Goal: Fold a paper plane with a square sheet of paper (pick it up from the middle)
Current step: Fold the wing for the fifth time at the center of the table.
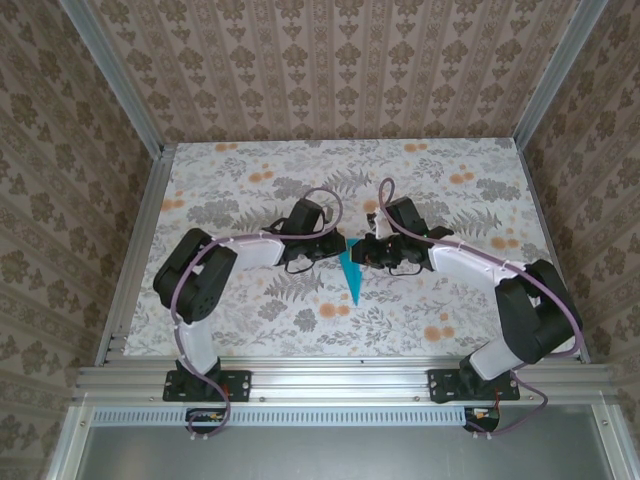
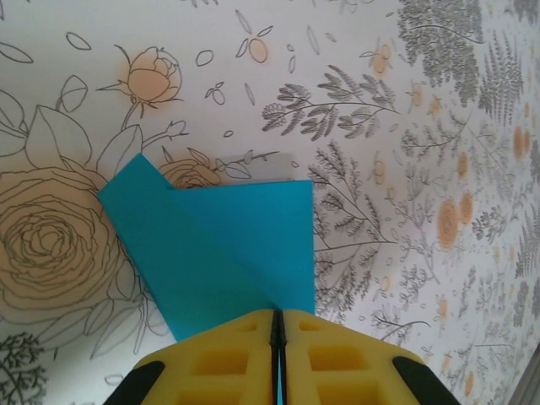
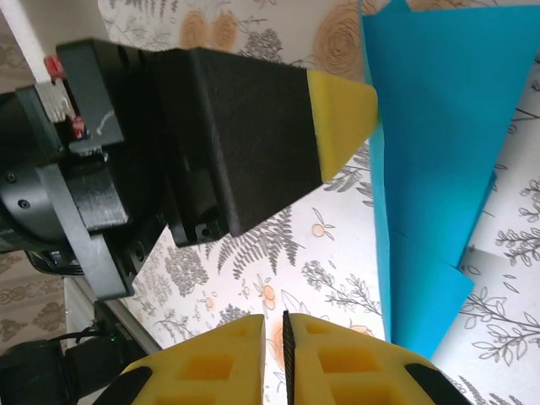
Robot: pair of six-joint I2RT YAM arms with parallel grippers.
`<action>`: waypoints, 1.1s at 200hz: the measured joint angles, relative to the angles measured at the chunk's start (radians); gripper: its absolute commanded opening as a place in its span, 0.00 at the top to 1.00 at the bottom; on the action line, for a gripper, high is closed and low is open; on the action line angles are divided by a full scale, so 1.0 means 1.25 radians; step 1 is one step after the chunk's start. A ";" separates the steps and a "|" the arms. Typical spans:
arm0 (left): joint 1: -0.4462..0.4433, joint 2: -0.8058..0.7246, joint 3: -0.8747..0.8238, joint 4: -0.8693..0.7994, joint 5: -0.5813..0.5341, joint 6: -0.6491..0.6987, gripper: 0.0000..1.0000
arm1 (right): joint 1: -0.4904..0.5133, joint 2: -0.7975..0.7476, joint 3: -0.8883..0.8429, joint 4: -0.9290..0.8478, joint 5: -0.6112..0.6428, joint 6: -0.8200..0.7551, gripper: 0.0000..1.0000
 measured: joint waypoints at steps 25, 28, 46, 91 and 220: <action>-0.002 0.028 0.018 0.000 0.004 0.000 0.88 | 0.005 0.024 0.000 -0.002 0.000 -0.006 0.86; -0.002 0.031 0.021 0.000 0.004 0.000 0.88 | 0.005 0.027 0.000 -0.002 0.000 -0.007 0.86; -0.003 0.049 0.041 -0.002 0.004 0.000 0.88 | 0.011 0.046 0.000 -0.002 0.000 -0.010 0.88; -0.007 0.055 0.054 -0.011 0.003 0.000 0.88 | 0.014 0.123 0.004 0.001 0.002 -0.013 0.90; -0.005 0.088 0.054 -0.022 0.001 0.001 0.88 | -0.001 0.213 0.003 0.027 0.006 -0.012 0.91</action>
